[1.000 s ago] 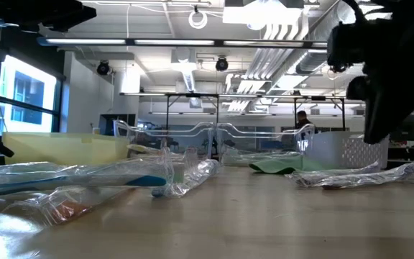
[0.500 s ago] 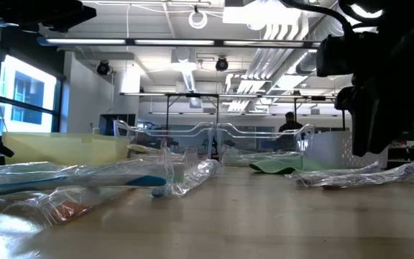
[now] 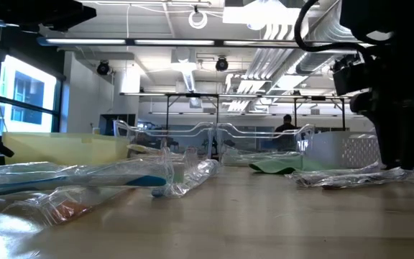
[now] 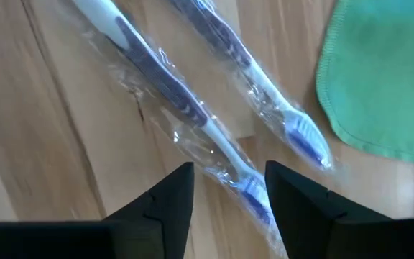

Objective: Pick & Place Toothbrushes
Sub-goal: Put the purple toothbrush into the white bin

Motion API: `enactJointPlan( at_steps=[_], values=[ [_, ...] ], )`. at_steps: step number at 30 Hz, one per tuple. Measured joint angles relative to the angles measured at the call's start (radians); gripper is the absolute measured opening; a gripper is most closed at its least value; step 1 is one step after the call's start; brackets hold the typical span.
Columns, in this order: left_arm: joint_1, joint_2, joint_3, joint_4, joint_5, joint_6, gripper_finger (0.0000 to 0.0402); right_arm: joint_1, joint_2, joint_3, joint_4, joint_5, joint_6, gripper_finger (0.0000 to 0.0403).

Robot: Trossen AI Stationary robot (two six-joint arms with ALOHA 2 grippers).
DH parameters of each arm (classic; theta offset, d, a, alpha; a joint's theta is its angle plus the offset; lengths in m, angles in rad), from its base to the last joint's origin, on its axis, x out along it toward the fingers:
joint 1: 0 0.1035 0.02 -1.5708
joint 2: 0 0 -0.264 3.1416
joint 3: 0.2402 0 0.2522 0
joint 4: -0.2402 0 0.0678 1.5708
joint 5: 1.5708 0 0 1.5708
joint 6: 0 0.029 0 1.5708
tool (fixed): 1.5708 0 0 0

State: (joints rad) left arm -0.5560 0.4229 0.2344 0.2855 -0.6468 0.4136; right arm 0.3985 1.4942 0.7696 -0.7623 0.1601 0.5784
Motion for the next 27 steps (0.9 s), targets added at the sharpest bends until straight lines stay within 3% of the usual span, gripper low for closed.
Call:
enactJointPlan(
  at_steps=[14,27],
  values=[
    [0.000,0.000,0.000,0.002,0.000,0.000,0.0220,0.001,0.002,-0.022,-0.082,-0.003,-0.008,0.0165],
    [0.000,-0.002,0.000,0.002,0.000,0.001,0.0220,0.001,-0.001,-0.096,0.036,-0.022,-0.011,0.0165]
  ],
)
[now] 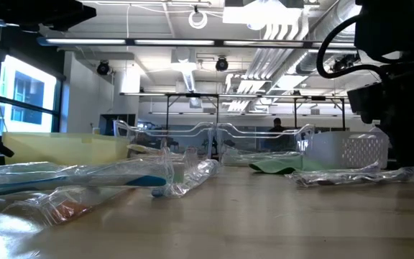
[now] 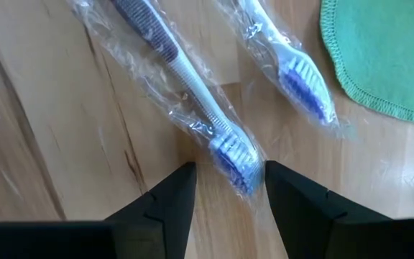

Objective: Pick & Place Toothbrushes
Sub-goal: Put the purple toothbrush into the white bin

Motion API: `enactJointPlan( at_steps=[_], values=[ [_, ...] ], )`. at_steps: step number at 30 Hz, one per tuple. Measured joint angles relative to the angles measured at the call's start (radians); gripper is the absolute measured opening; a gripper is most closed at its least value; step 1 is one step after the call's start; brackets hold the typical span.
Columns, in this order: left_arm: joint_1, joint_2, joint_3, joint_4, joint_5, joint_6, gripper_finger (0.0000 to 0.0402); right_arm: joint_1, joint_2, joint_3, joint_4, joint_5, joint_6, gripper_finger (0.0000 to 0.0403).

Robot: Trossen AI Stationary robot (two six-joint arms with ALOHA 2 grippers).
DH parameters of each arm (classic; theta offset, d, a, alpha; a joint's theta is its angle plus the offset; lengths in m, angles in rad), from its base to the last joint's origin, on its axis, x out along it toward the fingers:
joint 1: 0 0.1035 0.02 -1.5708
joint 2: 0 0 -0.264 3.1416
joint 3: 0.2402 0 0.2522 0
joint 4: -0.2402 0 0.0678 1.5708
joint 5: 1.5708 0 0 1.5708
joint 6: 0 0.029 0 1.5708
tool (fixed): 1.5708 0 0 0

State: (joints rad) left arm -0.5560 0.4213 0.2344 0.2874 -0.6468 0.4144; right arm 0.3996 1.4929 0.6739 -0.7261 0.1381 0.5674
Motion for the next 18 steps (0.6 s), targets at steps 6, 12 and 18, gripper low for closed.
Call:
enactJointPlan(
  at_steps=[6,12,18],
  values=[
    [0.000,0.000,0.000,-0.001,0.000,0.003,0.0220,0.000,0.001,0.000,-0.005,0.010,-0.017,0.0165],
    [0.000,0.000,0.000,-0.001,0.000,0.003,0.0220,0.000,0.001,-0.001,0.012,-0.007,-0.042,0.0165],
    [0.000,0.000,0.000,-0.001,0.000,0.003,0.0220,0.000,0.004,0.013,0.028,-0.006,-0.049,0.0165]
  ],
)
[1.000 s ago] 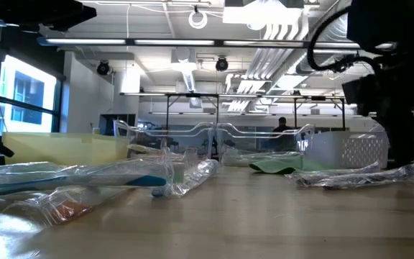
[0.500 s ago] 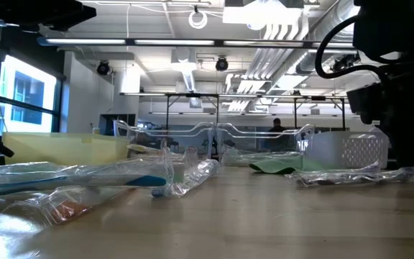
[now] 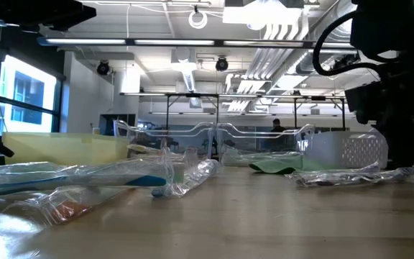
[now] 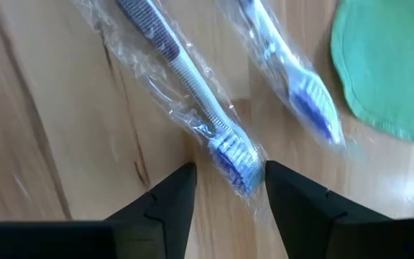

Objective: Pick & Place Toothbrushes
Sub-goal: Put the purple toothbrush into the white bin

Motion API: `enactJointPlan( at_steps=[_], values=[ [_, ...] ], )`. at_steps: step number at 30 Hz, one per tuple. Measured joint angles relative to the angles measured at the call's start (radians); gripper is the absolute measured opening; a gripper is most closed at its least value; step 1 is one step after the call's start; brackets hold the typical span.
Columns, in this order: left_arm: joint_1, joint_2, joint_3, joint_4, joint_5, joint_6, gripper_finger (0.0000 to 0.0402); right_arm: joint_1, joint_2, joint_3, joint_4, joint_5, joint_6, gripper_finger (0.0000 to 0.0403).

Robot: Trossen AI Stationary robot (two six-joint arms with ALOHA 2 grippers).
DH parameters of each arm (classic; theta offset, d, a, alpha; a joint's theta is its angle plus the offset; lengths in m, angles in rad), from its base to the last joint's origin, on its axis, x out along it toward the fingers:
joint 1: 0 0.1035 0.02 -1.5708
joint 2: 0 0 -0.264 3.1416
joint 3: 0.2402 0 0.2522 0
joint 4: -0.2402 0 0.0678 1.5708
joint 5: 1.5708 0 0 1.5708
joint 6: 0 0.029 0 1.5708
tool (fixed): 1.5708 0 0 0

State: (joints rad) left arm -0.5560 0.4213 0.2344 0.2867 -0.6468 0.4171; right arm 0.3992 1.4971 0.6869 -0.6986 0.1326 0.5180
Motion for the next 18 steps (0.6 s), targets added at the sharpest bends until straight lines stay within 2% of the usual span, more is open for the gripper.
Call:
enactJointPlan(
  at_steps=[8,15,18],
  values=[
    [0.000,0.000,0.000,0.001,0.000,-0.003,0.0220,0.000,0.001,0.008,0.058,-0.011,-0.016,0.0165],
    [0.000,0.000,0.000,-0.001,0.000,-0.003,0.0220,0.000,0.001,0.008,0.179,-0.106,-0.016,0.0165],
    [0.000,0.000,0.000,-0.006,0.000,-0.003,0.0220,0.001,0.001,0.008,0.206,-0.117,-0.002,0.0165]
  ],
)
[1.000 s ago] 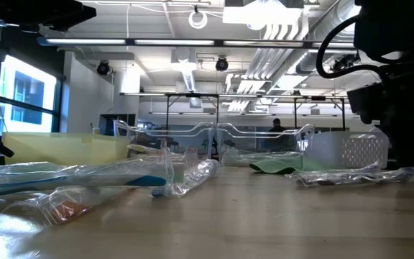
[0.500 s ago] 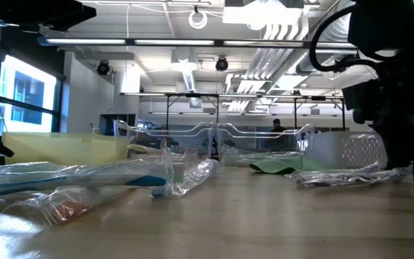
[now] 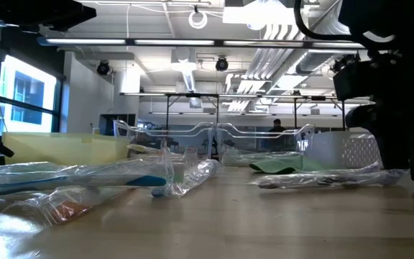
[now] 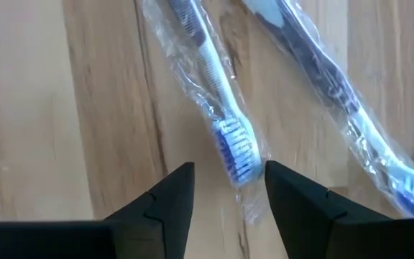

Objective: Pick & Place Toothbrushes
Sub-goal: Put the purple toothbrush into the white bin

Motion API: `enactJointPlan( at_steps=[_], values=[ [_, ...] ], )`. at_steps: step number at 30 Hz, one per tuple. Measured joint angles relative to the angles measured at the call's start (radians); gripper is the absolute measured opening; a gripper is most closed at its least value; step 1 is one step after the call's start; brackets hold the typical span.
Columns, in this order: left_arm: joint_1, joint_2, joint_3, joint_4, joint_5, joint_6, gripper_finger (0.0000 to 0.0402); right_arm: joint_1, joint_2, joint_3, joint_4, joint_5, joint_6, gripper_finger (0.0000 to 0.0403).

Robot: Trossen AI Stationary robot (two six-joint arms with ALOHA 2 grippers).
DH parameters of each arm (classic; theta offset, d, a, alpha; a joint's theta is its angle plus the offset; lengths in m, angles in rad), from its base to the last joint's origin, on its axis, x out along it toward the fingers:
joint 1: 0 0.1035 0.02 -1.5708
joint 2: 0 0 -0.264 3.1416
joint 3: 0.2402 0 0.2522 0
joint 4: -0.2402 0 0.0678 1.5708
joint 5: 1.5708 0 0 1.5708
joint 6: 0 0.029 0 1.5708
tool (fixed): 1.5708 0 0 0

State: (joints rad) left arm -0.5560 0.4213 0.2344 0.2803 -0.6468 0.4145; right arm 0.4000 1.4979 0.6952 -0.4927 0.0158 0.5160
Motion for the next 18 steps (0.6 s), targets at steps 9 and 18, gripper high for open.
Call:
enactJointPlan(
  at_steps=[9,18],
  values=[
    [0.000,0.000,0.000,0.000,0.000,0.005,0.0220,0.000,0.000,0.000,-0.046,0.009,0.030,0.0165],
    [0.000,0.000,0.000,0.001,0.000,0.007,0.0220,-0.001,-0.001,0.054,-0.147,0.008,0.018,0.0165]
  ],
)
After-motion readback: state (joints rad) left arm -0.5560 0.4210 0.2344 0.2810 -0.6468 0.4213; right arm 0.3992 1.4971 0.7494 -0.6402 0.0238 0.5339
